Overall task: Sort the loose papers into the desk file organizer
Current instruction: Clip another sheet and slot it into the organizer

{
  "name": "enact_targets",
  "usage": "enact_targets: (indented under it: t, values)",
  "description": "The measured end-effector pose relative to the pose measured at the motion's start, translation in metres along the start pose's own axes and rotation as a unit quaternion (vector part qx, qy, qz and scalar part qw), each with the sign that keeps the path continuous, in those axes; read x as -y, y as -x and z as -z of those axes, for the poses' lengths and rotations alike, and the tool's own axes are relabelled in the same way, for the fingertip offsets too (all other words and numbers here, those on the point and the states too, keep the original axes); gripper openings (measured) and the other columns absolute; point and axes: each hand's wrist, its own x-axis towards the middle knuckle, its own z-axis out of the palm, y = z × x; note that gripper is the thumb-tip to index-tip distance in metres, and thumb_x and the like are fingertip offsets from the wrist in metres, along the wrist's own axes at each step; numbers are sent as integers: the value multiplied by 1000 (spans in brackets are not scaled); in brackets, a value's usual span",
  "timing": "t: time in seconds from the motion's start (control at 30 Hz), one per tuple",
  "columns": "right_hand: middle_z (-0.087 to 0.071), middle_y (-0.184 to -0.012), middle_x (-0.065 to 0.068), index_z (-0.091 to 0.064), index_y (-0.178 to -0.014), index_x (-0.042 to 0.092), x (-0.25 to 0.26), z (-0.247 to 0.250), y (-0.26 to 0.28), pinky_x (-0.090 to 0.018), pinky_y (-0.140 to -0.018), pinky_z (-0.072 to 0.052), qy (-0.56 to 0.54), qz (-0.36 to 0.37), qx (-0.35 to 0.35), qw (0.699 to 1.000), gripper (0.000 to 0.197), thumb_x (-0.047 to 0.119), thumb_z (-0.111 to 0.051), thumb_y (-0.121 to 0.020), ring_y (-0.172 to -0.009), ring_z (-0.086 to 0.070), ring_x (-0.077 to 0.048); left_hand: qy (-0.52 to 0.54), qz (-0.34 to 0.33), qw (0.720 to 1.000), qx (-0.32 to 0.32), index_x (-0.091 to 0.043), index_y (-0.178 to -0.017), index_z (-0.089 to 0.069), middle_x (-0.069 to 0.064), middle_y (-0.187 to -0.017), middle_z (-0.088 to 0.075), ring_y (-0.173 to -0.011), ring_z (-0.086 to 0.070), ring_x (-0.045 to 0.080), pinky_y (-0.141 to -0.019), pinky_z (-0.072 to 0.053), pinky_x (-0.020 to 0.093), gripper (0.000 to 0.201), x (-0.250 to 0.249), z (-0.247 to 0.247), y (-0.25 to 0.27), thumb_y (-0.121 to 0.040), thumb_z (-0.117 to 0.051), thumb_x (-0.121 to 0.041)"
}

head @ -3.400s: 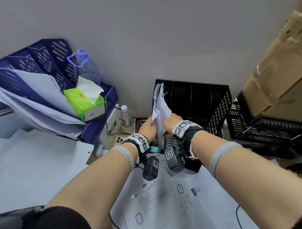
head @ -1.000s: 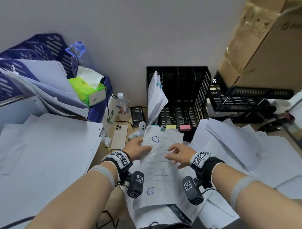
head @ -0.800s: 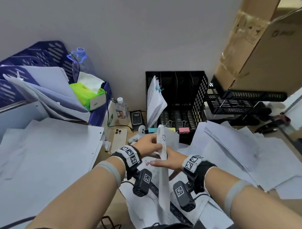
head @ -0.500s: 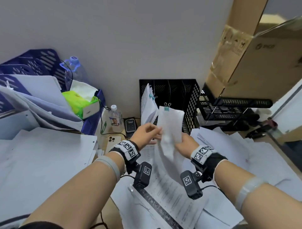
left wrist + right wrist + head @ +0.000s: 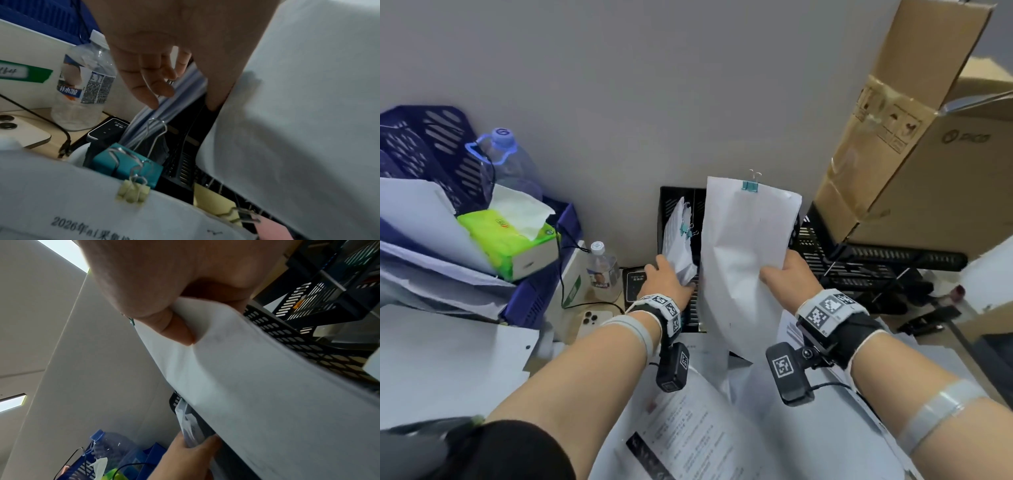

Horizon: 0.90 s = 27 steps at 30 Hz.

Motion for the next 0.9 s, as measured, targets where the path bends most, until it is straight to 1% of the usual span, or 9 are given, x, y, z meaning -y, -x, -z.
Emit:
enact_targets:
  t: [0.1,0.2,0.33,0.4,0.47,0.57,0.7,0.8,0.9]
  values:
    - [-66,-85,-3,-64,-88,17,2,-2,-19,-35,-76,-51,-9,18,23,1000,23,16,-48,-71,-84,-63,-28,-6,12,1000,-23,-6,-125,-43,22,-122,-60,-106,-61,43,-77,-45,41,34,-2,4,-8,-96,-50,-23]
    - [-60,-75,3,-61,-81,17,12,-12,-30,-25,-63,-43,-1,30,54,998,17,4,-50,-82,-74,-58,-20,19,22,999,-31,-6,-118,-52,24,-116,-65,-104,-62,43,-85,-50,42,28,5,14,-13,-95,-45,-20]
    - [-59,-99,1,-60,-118,14,27,-35,-43,-27,-79,-42,30,63,87,994,37,2,-46,-86,-94,-58,-23,45,19,998,-29,-6,-110,-57,19,-103,-71,-96,-68,38,-81,-53,37,25,8,24,-14,-91,-42,-9]
    - [-56,-102,1,-50,-132,18,36,-48,-47,-28,-82,-44,61,80,83,991,48,3,-43,-87,-92,-55,-22,66,13,997,-27,-8,-104,-58,13,-89,-74,-84,-73,33,-79,-56,36,23,7,29,-12,-90,-40,-8]
    - [-62,-102,-5,-41,-137,20,41,-64,-48,-36,-81,-52,87,101,67,989,51,5,-41,-87,-87,-60,-28,69,3,997,-43,-7,-104,-59,15,-95,-73,-90,-70,35,-83,-55,37,22,4,31,-11,-91,-42,-10]
    - [-58,-101,-6,-40,-130,15,39,-94,-51,-35,-76,-51,79,84,90,989,43,12,-47,-88,-84,-58,-28,72,-11,996,-60,-6,-104,-61,17,-104,-69,-99,-64,40,-87,-54,44,22,3,32,-14,-89,-47,-13]
    - [-61,-96,-9,-57,-102,11,28,-120,-63,-29,-69,-45,106,5,102,989,20,25,-53,-88,-89,-63,-33,34,-30,998,-47,-4,-104,-62,19,-103,-67,-99,-63,41,-86,-54,45,22,6,28,-17,-88,-48,-12]
    - [-67,-96,-17,-63,-100,-1,23,-124,-71,-32,-68,-51,98,-19,104,990,24,15,-49,-90,-87,-65,-36,4,-34,999,-14,-4,-103,-62,21,-106,-67,-102,-63,41,-83,-51,39,22,10,20,-18,-87,-47,-9]
    - [-68,-99,-20,-62,-101,-4,20,-128,-72,-38,-76,-56,79,-10,62,995,27,19,-51,-93,-89,-66,-37,-7,-42,999,-7,-7,-105,-63,18,-108,-63,-102,-61,39,-79,-44,36,23,12,15,-16,-90,-47,-14]
